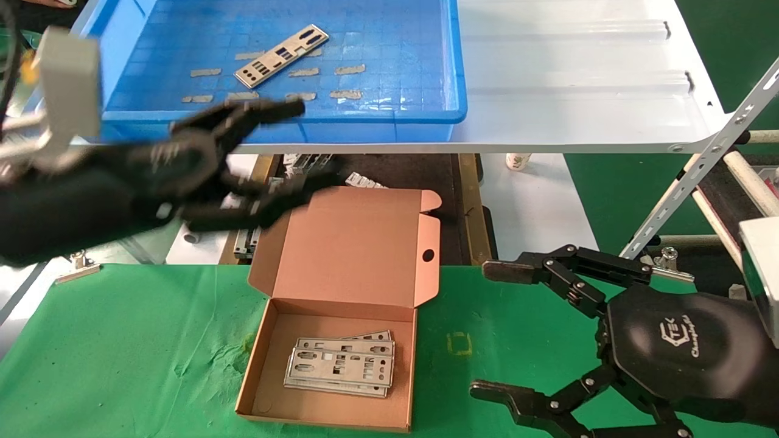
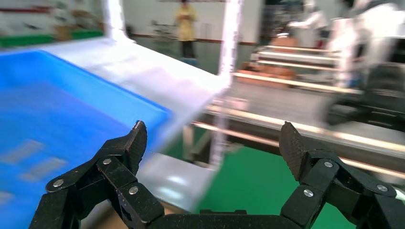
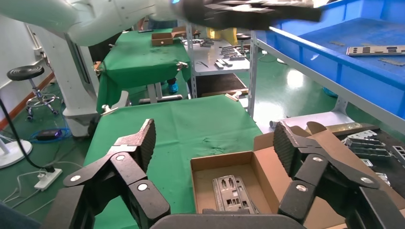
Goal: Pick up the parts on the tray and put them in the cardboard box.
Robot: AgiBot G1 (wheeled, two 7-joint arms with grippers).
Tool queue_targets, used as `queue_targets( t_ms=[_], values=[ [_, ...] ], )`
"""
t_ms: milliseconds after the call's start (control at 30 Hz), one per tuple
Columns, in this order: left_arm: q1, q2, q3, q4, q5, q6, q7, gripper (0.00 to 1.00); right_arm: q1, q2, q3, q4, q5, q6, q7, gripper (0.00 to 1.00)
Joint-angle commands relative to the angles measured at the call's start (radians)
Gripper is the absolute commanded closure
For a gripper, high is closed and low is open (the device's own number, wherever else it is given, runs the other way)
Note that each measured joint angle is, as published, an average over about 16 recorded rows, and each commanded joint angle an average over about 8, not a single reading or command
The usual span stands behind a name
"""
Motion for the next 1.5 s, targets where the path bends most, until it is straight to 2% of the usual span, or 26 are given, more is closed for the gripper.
queue_targets(
  t_ms=[33,400,633,867,1167,1300,1500],
  values=[
    [-0.046,0.036,0.011,0.031,0.04,-0.057,0.001,0.0,0.0,0.0,0.0,0.0,0.0,0.0,0.0,1.0],
    [-0.435,0.236,0.127,0.519,0.291,-0.144,0.121,0.0,0.0,0.0,0.0,0.0,0.0,0.0,0.0,1.0],
    [-0.595,0.323,0.18,0.797,0.405,-0.264,0.178,0.0,0.0,0.0,0.0,0.0,0.0,0.0,0.0,1.0],
    [-0.66,0.373,0.21,0.946,0.456,-0.302,0.229,0.0,0.0,0.0,0.0,0.0,0.0,0.0,0.0,1.0],
    [-0.687,0.41,0.222,1.047,0.474,-0.323,0.267,0.0,0.0,0.0,0.0,0.0,0.0,0.0,0.0,1.0],
    [-0.691,0.427,0.217,1.078,0.468,-0.358,0.262,0.05,0.0,0.0,0.0,0.0,0.0,0.0,0.0,1.0],
    [-0.689,0.446,0.21,1.105,0.459,-0.396,0.25,0.19,0.0,0.0,0.0,0.0,0.0,0.0,0.0,1.0]
  ],
)
